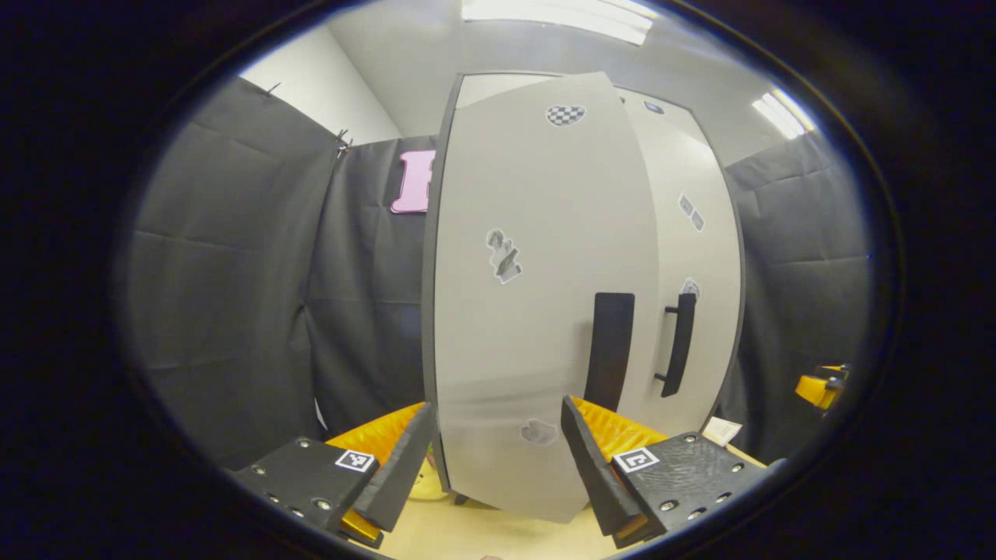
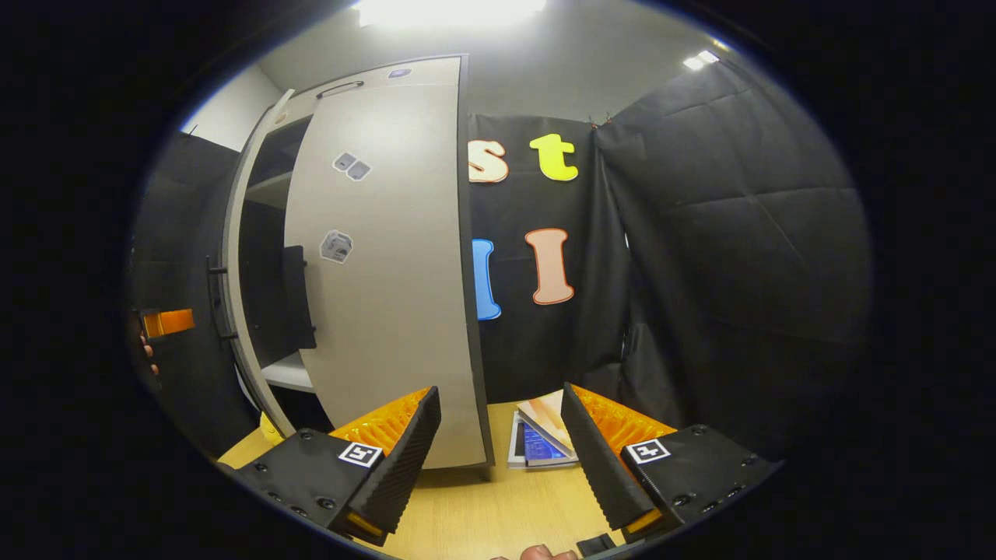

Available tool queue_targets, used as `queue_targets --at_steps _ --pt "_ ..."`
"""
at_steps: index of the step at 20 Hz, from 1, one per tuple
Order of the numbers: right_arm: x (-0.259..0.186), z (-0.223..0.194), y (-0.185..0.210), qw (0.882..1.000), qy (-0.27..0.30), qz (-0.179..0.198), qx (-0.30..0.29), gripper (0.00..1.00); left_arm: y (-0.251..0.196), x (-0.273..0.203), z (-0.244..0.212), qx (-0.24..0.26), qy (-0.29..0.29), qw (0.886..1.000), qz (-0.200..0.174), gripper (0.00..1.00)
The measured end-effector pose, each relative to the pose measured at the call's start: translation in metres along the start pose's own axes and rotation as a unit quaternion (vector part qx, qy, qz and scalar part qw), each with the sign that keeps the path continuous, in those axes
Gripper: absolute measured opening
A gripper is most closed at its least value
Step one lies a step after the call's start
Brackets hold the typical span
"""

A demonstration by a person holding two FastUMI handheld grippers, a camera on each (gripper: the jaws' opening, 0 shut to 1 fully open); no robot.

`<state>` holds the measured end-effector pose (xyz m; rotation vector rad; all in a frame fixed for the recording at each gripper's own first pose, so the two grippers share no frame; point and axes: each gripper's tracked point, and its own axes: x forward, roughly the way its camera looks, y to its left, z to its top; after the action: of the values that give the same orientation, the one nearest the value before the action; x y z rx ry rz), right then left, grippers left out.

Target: Grab one shoe with the right hand and put it into the shoe cabinet, grab the other shoe with the left hand and put it into the shoe cabinet; then close the right door with the right hand and the left door with the left hand.

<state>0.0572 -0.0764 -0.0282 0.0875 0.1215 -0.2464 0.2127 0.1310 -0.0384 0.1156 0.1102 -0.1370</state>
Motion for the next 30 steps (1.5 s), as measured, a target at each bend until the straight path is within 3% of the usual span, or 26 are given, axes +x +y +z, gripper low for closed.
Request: queue_targets --at_steps 5,11,19,30 --pt "-0.009 0.005 0.037 1.000 -0.009 0.018 -0.006 0.98 0.024 -0.046 -0.001 -0.017 -0.029 0.999 0.008 0.92" --pt "-0.038 -0.022 0.071 1.000 -0.011 0.014 -0.006 0.98 0.052 -0.089 -0.026 0.008 -0.041 0.999 0.023 0.92" --pt "-0.074 -0.046 0.095 1.000 -0.009 -0.001 -0.016 0.98 0.015 -0.109 -0.070 0.027 -0.010 0.999 -0.043 0.92" --pt "-0.099 -0.092 0.136 1.000 0.024 0.007 0.017 0.98 0.002 -0.124 -0.102 0.008 0.013 1.000 -0.026 0.92"
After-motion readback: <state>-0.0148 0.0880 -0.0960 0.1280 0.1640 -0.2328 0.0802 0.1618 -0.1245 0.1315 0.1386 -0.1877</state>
